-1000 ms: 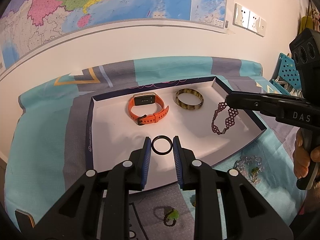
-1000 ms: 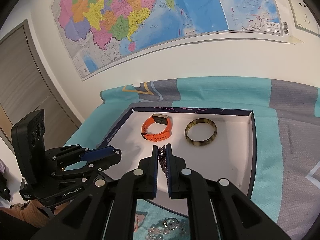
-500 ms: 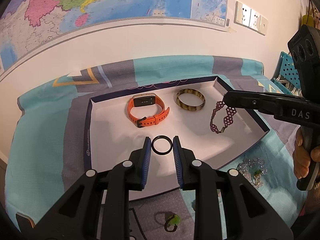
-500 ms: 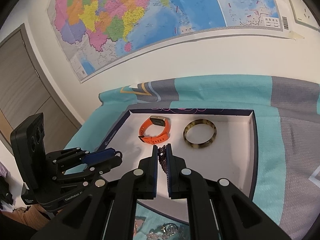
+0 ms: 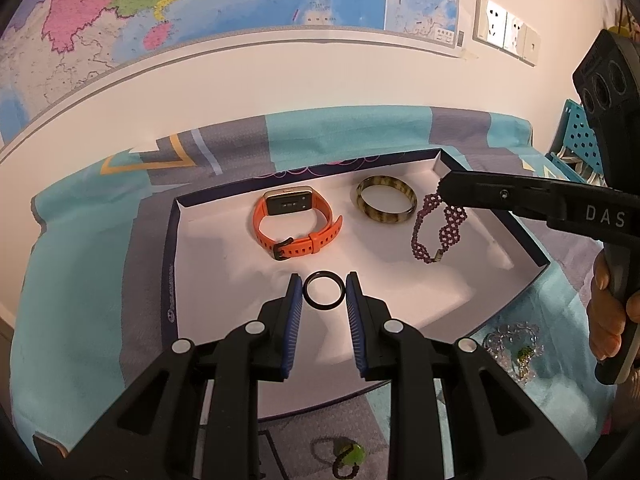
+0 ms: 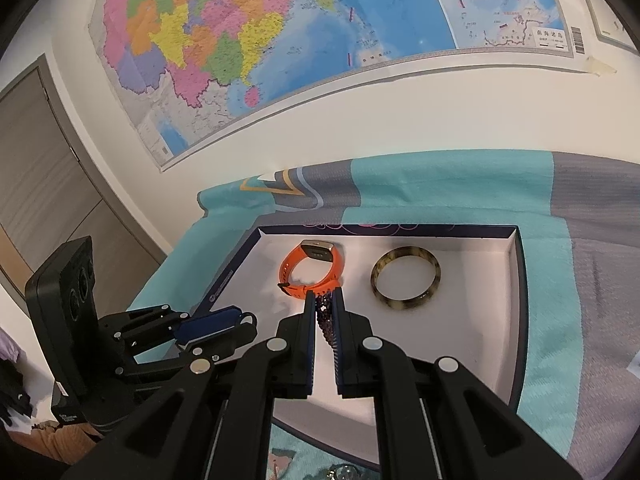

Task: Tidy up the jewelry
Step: 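Lower the purple bracelet and black ring into the box and open both grippers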

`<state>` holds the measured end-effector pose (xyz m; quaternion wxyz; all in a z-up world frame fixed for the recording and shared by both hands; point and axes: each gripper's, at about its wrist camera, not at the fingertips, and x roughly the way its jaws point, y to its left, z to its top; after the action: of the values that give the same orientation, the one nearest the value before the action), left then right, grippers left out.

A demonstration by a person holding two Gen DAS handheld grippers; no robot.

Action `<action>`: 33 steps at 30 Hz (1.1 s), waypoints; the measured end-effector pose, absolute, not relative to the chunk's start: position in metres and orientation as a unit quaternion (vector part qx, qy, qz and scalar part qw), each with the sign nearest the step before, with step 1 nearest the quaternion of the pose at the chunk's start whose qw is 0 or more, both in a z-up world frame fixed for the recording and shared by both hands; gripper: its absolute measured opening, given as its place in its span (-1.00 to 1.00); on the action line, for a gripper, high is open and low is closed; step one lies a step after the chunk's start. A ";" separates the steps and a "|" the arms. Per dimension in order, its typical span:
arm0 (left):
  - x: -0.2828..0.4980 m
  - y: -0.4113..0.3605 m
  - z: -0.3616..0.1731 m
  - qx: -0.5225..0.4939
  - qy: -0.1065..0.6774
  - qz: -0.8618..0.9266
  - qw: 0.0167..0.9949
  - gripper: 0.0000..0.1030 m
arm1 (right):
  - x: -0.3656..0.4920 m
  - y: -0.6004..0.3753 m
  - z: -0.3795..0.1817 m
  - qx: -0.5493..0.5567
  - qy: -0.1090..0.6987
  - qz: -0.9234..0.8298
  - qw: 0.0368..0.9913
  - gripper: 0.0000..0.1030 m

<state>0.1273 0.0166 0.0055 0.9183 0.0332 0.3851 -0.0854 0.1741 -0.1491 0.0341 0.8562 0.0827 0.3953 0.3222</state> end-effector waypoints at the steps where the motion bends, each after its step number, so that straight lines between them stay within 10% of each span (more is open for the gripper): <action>1: 0.128 0.017 0.005 0.033 0.386 -0.085 0.918 -0.56 | 0.175 -0.149 0.033 0.084 0.396 0.322 0.856 -0.88; 33: 0.162 0.017 -0.015 0.022 0.419 -0.082 0.904 -0.56 | 0.209 -0.155 0.003 0.134 0.432 0.279 0.847 -0.86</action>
<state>0.1618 0.0171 -0.0154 0.9039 0.0216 0.4194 -0.0815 0.2093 -0.1546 0.0031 0.8473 0.1337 0.4319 0.2789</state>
